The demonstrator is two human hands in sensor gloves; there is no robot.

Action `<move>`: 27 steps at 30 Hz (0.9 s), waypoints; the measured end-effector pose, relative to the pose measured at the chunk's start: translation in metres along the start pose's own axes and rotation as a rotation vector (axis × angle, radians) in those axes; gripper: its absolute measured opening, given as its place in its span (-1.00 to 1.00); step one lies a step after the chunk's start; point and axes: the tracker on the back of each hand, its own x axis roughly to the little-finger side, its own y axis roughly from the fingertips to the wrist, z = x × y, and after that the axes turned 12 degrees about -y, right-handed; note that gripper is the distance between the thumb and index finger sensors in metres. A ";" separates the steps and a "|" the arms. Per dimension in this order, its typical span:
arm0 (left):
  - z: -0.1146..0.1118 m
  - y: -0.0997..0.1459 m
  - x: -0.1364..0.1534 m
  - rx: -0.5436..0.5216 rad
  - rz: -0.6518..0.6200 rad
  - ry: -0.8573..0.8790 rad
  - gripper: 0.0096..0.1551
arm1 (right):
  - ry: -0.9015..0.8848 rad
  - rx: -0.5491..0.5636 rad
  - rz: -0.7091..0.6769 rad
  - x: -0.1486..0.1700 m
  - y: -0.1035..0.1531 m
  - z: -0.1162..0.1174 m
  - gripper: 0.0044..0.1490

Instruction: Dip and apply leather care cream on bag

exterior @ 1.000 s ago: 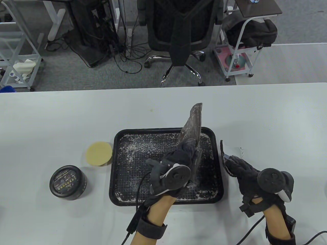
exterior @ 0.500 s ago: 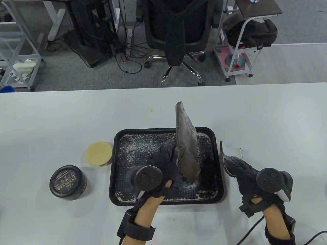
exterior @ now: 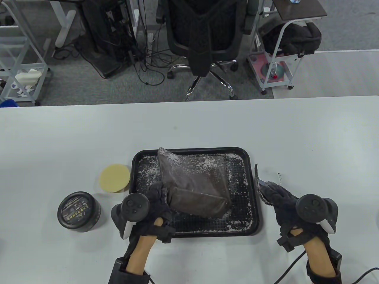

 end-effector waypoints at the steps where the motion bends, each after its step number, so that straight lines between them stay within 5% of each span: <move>1: -0.003 0.002 0.007 0.040 0.023 -0.028 -0.51 | -0.002 0.000 -0.003 0.000 0.000 0.000 -0.38; 10: -0.016 -0.001 0.019 0.323 0.071 -0.284 -0.51 | 0.015 -0.005 -0.019 -0.002 0.000 0.002 -0.38; 27: -0.040 0.001 -0.003 0.393 0.088 -0.878 -0.46 | 0.086 -0.022 -0.058 -0.011 0.000 0.011 -0.38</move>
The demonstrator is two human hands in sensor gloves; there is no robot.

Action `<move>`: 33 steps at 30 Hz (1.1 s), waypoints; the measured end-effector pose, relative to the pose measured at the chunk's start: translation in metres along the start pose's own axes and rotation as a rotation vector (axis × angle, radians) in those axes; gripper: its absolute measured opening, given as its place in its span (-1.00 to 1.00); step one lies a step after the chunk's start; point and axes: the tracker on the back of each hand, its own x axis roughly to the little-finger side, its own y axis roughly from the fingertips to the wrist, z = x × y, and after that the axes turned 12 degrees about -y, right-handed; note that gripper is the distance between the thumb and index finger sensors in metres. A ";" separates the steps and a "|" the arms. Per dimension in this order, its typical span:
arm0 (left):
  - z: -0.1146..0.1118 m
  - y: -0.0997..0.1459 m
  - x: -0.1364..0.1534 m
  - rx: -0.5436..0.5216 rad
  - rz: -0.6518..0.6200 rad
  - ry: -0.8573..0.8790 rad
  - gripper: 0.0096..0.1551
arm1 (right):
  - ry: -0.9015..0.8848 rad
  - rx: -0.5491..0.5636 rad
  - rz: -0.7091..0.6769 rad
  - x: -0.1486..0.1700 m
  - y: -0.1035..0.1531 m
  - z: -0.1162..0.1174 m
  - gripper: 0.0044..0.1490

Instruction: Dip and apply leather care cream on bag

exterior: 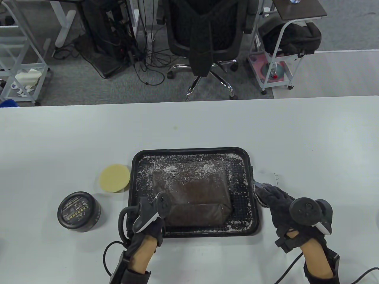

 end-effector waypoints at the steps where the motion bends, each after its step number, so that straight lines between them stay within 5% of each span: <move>1: -0.001 0.001 0.000 -0.011 0.005 -0.018 -0.43 | 0.002 0.000 -0.001 0.000 0.000 0.000 -0.38; 5: -0.001 0.006 0.006 -0.130 0.007 -0.037 -0.40 | 0.008 -0.001 -0.007 0.000 -0.001 0.004 -0.38; 10: -0.005 0.009 0.016 -0.257 -0.075 0.144 -0.21 | 0.032 0.006 -0.029 -0.002 -0.001 0.008 -0.38; 21: -0.015 0.003 0.010 -0.168 -0.179 0.111 -0.06 | 0.121 0.065 -0.191 -0.035 -0.014 0.038 -0.38; 33: -0.019 0.005 0.012 -0.131 -0.177 0.152 -0.11 | 0.155 -0.053 -0.257 -0.105 -0.074 0.117 -0.38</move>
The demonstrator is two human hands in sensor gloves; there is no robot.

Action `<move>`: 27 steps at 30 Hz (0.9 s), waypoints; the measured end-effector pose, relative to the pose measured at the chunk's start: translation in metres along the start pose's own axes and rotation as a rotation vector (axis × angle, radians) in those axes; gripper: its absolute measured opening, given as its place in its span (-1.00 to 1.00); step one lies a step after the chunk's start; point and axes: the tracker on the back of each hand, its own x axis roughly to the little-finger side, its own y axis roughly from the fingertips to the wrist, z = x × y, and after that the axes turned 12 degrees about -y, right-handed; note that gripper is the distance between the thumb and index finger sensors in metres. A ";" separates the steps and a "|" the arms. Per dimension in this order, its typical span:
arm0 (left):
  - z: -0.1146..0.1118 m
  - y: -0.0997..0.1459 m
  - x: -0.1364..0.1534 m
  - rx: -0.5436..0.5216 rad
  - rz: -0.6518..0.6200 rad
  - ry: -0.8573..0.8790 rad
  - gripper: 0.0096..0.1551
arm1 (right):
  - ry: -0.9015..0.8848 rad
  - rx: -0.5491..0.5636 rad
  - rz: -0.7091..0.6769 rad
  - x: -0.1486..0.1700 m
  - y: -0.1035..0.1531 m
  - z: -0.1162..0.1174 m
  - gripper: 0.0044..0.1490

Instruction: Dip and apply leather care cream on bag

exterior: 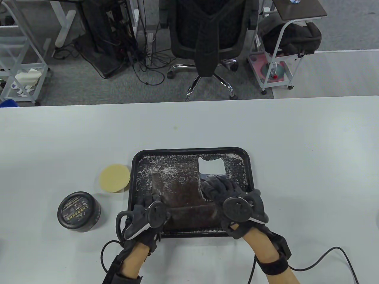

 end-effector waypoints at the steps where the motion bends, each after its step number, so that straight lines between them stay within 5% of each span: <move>1: 0.000 0.000 0.001 0.012 0.001 0.016 -0.11 | -0.001 -0.010 -0.003 -0.005 -0.009 0.008 -0.38; 14: -0.002 0.000 0.004 0.095 -0.007 0.049 -0.14 | -0.049 -0.130 0.041 -0.049 -0.084 0.085 -0.38; 27: -0.004 0.000 0.005 0.121 -0.033 0.069 -0.16 | -0.078 -0.258 0.101 -0.049 -0.114 0.129 -0.39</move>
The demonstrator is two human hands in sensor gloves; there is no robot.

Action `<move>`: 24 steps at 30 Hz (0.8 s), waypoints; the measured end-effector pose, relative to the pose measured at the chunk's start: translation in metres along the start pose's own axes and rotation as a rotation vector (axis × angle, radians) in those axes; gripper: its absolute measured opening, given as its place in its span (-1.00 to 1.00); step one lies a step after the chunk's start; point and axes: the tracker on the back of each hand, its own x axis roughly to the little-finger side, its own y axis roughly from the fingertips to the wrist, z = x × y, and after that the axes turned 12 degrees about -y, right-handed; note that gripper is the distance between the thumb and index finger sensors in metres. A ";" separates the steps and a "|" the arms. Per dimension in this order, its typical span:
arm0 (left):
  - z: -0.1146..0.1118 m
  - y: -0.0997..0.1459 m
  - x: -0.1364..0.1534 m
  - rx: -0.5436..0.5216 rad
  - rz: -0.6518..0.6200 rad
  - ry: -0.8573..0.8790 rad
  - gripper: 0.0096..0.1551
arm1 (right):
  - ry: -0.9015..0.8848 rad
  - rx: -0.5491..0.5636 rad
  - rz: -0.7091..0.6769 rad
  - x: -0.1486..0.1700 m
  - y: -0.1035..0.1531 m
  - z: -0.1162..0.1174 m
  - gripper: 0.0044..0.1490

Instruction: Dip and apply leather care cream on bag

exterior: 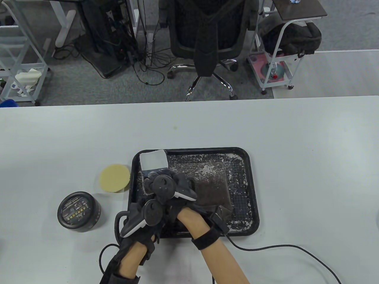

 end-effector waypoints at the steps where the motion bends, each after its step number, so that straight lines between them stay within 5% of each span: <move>1: 0.000 0.000 0.000 0.001 0.000 0.000 -0.16 | 0.004 -0.005 0.005 0.000 -0.001 0.000 -0.39; 10: -0.001 0.000 -0.001 0.002 0.005 -0.008 -0.17 | 0.110 -0.047 0.057 0.005 -0.002 -0.005 -0.38; 24: -0.001 -0.001 -0.002 0.009 0.010 -0.019 -0.16 | 0.137 -0.022 0.238 0.053 0.018 -0.040 -0.38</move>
